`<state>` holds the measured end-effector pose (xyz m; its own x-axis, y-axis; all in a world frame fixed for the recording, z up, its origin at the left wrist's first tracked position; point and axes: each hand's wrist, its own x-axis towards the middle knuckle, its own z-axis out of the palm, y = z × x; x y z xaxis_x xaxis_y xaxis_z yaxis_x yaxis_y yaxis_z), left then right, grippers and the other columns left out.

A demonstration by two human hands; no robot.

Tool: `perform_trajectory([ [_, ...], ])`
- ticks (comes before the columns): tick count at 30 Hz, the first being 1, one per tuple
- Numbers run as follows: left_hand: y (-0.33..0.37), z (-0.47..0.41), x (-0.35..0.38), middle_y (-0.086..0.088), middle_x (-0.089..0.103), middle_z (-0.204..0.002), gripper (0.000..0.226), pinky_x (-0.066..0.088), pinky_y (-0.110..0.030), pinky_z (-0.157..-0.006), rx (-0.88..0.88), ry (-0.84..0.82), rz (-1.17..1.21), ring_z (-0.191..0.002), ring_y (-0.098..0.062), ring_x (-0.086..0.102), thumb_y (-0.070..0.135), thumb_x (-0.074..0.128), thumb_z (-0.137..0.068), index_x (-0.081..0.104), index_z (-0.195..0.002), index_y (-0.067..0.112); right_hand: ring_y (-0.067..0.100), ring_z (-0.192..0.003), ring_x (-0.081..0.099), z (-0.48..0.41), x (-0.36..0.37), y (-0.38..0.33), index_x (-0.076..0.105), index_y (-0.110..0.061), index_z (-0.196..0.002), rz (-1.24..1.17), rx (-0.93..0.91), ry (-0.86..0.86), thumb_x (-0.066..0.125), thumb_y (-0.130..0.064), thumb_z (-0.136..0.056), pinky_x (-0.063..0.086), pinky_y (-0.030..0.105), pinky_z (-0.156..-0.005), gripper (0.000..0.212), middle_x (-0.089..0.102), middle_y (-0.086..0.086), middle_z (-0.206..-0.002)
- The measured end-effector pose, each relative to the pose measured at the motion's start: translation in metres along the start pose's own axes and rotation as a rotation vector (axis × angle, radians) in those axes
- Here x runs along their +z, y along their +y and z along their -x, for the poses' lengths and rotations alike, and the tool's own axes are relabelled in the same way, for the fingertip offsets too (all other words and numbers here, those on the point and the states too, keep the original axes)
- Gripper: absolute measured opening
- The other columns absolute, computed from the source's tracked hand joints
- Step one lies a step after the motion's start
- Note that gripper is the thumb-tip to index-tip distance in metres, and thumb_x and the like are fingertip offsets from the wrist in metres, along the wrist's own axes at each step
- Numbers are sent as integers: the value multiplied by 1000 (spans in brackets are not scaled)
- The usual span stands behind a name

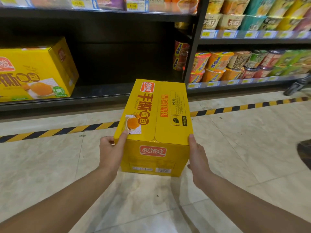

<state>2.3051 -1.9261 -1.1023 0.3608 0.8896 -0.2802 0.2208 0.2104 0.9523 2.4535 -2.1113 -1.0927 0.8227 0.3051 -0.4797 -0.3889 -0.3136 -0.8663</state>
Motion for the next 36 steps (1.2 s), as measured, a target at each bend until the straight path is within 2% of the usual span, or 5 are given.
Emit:
perform_trajectory([
  [4, 2, 6, 11, 7, 57, -129, 61, 45, -46, -99, -7, -62, 64, -112, -19, 55, 64, 56, -98, 42, -149, 34, 29, -121, 53, 11, 6, 16, 20, -19, -164, -30, 162, 10, 40, -82, -92, 42, 56, -108, 97, 50, 8, -151],
  [18, -14, 66, 52, 8, 59, -126, 55, 42, -19, -70, -5, -160, -41, -99, -2, 59, 59, 67, -94, 44, -132, 28, 33, -122, 55, 25, 15, 7, 48, -27, -149, -85, 227, -39, 56, -82, -87, 56, 61, -97, 84, 56, 1, -136],
  [25, -26, 78, 61, 18, 62, -126, 43, 49, -39, -108, -51, -341, -46, -117, -4, 61, 62, 61, -96, 54, -128, 34, 25, -111, 64, 20, 14, 4, 53, -25, -142, -54, 132, -8, 70, -79, -78, 64, 51, -82, 86, 66, -1, -127],
  [30, -20, 65, 60, 14, 69, -123, 30, 48, -44, -112, -60, -405, -126, -117, -9, 65, 61, 58, -99, 63, -117, 37, 12, -96, 59, 6, -15, -1, 56, -22, -134, -83, 33, 0, 71, -53, -93, 61, 44, -81, 53, 62, -8, -110],
  [36, -1, 28, 62, 7, 45, -153, 98, 42, -50, -119, 8, -267, -69, -141, -23, 49, 59, 77, -87, 25, -163, 26, 24, -105, 64, -14, -45, -10, 65, -37, -122, -114, -46, -29, 69, -43, -97, 58, 47, -88, 26, 69, -4, -119],
])
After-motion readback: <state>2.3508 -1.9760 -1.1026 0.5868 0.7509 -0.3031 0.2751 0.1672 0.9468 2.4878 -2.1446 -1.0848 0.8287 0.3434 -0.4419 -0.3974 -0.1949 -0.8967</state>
